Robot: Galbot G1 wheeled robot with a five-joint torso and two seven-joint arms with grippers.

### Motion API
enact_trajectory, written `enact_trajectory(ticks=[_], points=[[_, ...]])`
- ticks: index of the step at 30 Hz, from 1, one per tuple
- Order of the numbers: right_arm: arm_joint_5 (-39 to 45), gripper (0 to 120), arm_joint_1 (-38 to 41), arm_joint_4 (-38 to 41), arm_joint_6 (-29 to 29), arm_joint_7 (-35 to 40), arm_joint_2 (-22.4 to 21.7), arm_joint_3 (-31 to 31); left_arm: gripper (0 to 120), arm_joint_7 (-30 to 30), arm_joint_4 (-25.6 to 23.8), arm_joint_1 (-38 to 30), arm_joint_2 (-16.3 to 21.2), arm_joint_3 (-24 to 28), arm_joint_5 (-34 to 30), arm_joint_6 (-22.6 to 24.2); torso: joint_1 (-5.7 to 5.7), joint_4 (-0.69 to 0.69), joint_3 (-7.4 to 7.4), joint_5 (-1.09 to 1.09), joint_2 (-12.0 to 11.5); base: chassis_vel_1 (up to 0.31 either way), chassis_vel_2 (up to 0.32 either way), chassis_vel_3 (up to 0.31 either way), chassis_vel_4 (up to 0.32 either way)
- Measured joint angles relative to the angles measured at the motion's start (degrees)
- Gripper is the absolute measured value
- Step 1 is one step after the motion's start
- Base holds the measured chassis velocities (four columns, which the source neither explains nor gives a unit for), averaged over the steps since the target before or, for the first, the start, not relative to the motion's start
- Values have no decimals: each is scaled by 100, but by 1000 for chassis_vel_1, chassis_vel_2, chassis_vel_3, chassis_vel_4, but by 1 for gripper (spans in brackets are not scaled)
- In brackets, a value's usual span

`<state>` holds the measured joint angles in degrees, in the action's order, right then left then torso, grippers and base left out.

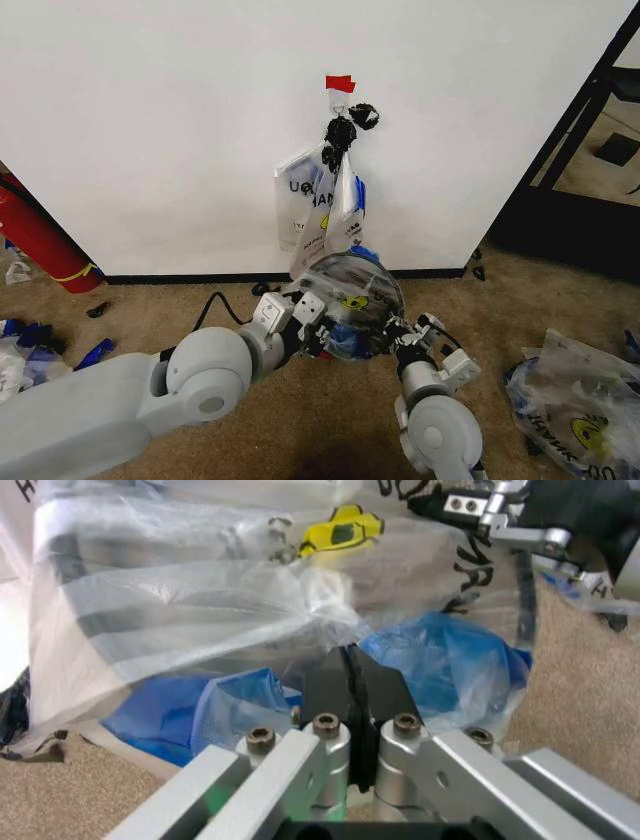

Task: Pick up the garbage bag from the wall and place it over the trash bin.

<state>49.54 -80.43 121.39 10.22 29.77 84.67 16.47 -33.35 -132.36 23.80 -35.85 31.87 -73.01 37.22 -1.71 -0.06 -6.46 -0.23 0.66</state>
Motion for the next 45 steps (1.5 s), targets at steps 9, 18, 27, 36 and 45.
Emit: enact_trajectory(ticks=[9, 18, 27, 36, 45], points=[[292, 1, 82, 6, 76, 154, 28, 172, 0, -10, -409, 585, 188, -522, 1, -274, 0, 0, 0, 0, 0, 0, 0, 0, 0], [716, 1, 183, 114, 177, 371, 18, 424, 0, 165, -764, 1825, 525, -1397, 292, -472, 0, 0, 0, 0, 0, 0, 0, 0, 0], [1114, 1, 122, 433, 364, 586, 18, 563, 0, 571, -99, 2700, 66, -1433, 1717, -686, 0, -1, 0, 0, 0, 0, 0, 0, 0], [1193, 1, 6, 671, 444, 613, 11, 531, 0, 633, 729, 2435, -442, -1015, 2017, -782, 0, -2, 0, 0, 0, 0, 0, 0, 0], [1163, 1, -13, 681, 449, 608, 3, 491, 0, 599, 1048, 2491, -588, -997, 2191, -858, 0, -1, 0, 0, 0, 0, 0, 0, 0]])
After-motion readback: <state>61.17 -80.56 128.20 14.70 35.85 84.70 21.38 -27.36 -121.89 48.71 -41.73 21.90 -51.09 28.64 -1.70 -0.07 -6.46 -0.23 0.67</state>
